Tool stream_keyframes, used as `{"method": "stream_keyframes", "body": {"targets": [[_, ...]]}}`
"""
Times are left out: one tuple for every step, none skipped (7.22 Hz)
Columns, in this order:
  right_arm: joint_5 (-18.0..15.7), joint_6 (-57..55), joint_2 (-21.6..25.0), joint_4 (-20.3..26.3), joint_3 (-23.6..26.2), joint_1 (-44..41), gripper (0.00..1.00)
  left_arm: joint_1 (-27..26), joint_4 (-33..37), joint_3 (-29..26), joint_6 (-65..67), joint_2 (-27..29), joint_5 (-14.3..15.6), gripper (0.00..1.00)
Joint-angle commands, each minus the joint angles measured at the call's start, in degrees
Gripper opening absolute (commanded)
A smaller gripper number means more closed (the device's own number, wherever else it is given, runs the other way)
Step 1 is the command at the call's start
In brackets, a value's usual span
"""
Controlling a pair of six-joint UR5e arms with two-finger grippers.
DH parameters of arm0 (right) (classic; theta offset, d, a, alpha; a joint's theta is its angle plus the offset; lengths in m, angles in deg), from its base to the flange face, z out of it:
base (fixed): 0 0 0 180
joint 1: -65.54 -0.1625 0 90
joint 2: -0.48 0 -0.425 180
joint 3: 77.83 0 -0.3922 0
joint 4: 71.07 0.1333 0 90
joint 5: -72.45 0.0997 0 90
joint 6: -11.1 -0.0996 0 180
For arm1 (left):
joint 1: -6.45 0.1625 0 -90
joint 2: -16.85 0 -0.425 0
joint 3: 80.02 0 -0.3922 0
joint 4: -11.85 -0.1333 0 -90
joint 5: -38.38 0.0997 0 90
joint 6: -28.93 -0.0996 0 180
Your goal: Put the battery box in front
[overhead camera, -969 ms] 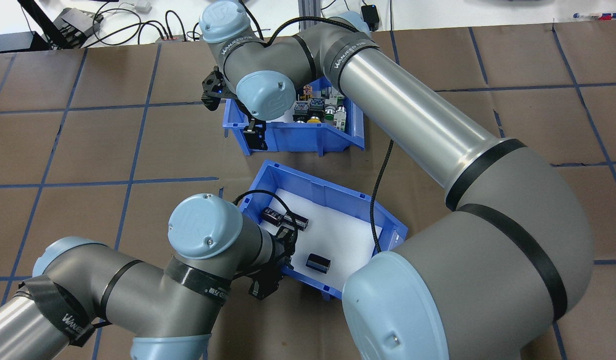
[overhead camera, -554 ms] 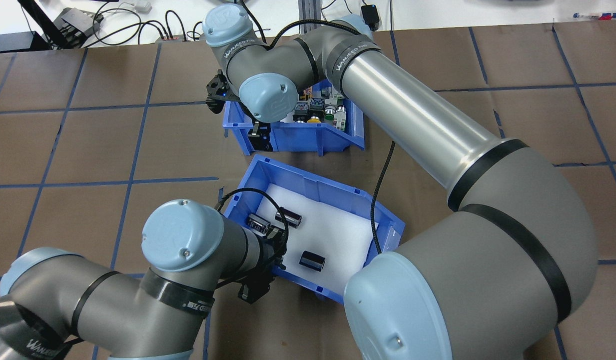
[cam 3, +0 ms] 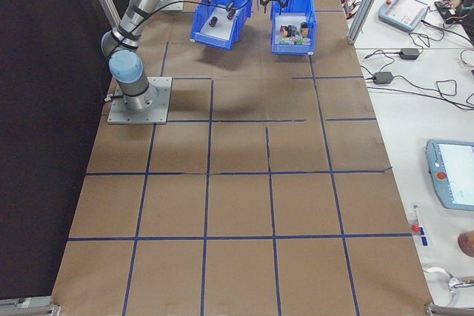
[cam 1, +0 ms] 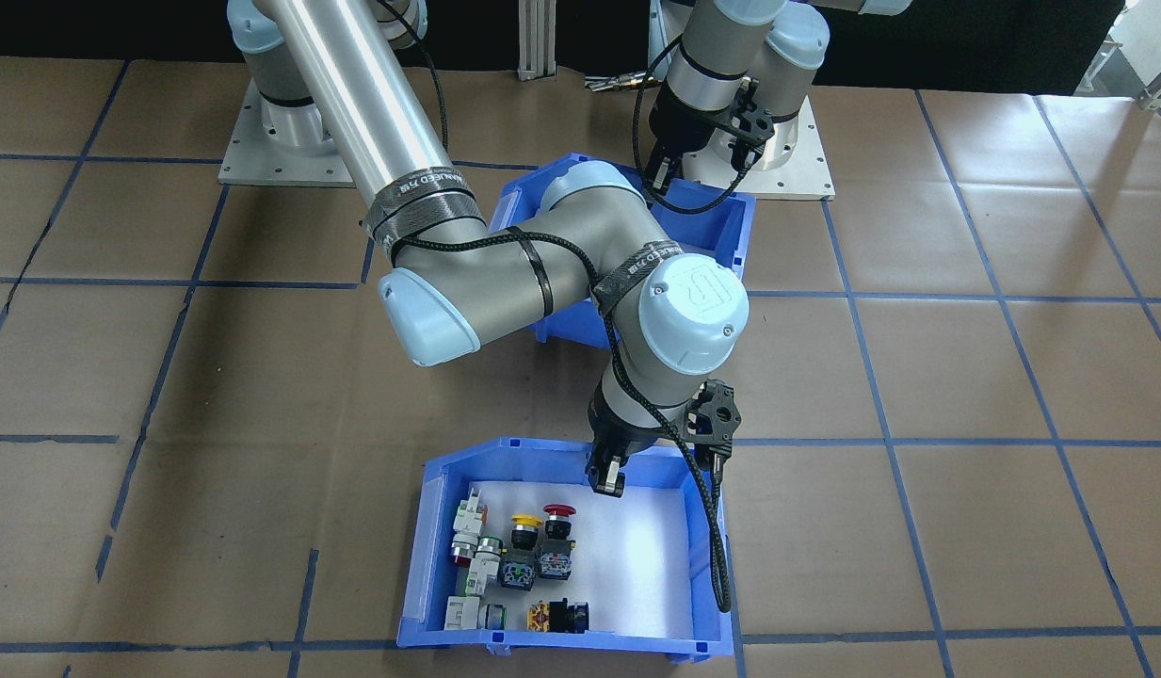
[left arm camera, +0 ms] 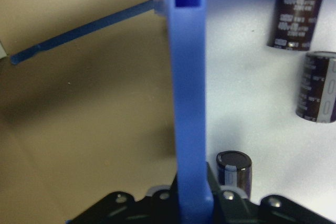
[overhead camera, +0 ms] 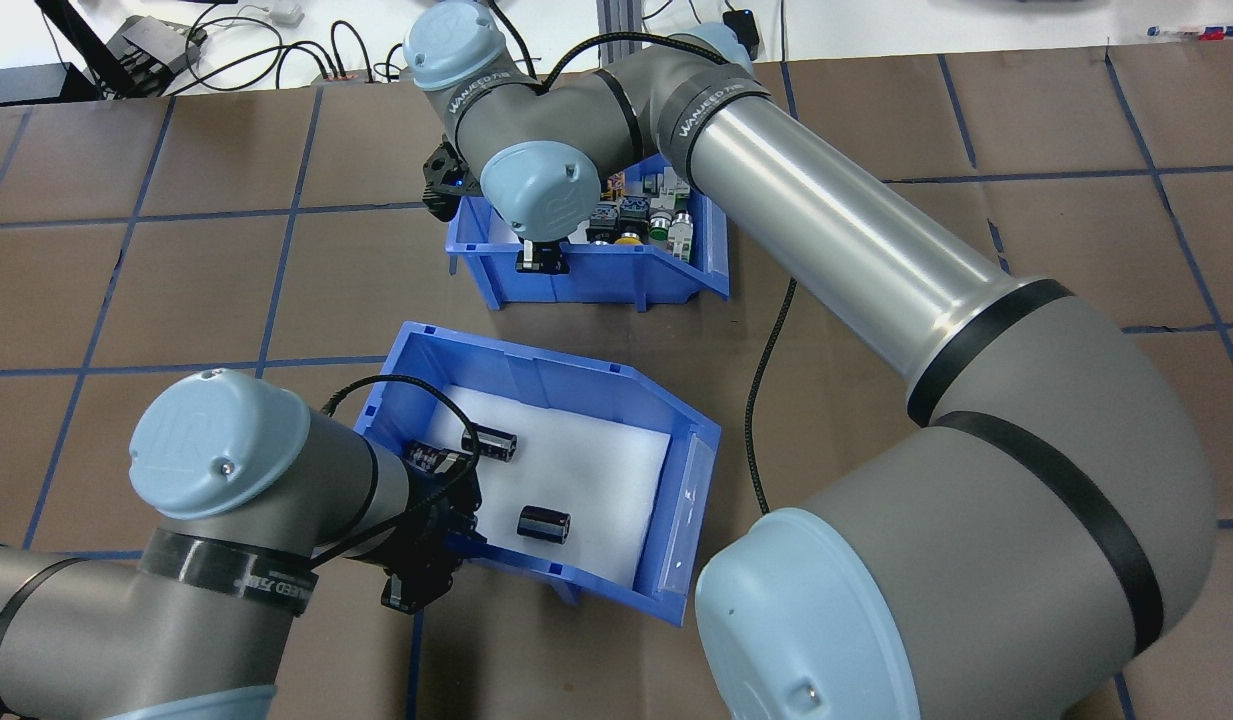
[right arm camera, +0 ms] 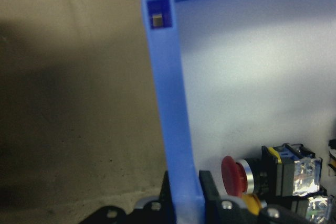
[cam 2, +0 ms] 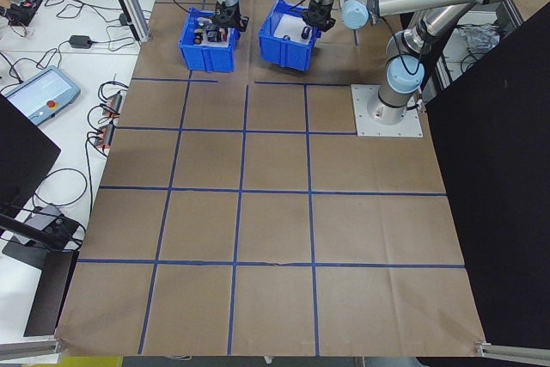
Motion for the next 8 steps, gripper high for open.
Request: {"method": "stream_keyframes", "body": {"targets": [[-1.2, 0.2, 0.7, -0.1, -1.7, 0.7, 0.0, 7.2, 2.8, -0.1, -4.0, -1.8, 1.4, 0.0], [-1.3, 1.5, 2.2, 0.2, -2.2, 1.8, 0.0, 10.4, 3.1, -0.1, -7.0, -1.9, 1.5, 0.0], [-1.3, 3.8, 4.4, 0.8, -1.6, 3.8, 0.0, 13.8, 3.1, -0.1, -11.4, -1.8, 1.7, 0.0], [-2.0, 9.3, 6.9, 2.3, -0.5, 6.1, 0.0, 16.8, 3.1, -0.7, -14.3, -1.5, 2.4, 0.0], [-2.9, 14.7, 9.8, 2.9, 2.5, 8.5, 0.0, 19.9, 2.9, -1.1, -16.6, -0.5, 3.6, 0.0], [-2.9, 19.4, 13.3, 2.8, 6.9, 11.3, 0.0, 23.2, 2.8, -2.8, -19.3, 0.4, 3.6, 0.0], [-2.9, 25.3, 18.1, 2.4, 12.3, 15.6, 0.0, 24.9, 2.9, -4.5, -21.3, 1.6, 3.6, 0.0], [-2.7, 31.6, 23.3, 1.6, 18.0, 21.0, 0.0, 25.1, 2.9, -7.0, -22.2, 4.8, 3.5, 0.0]]}}
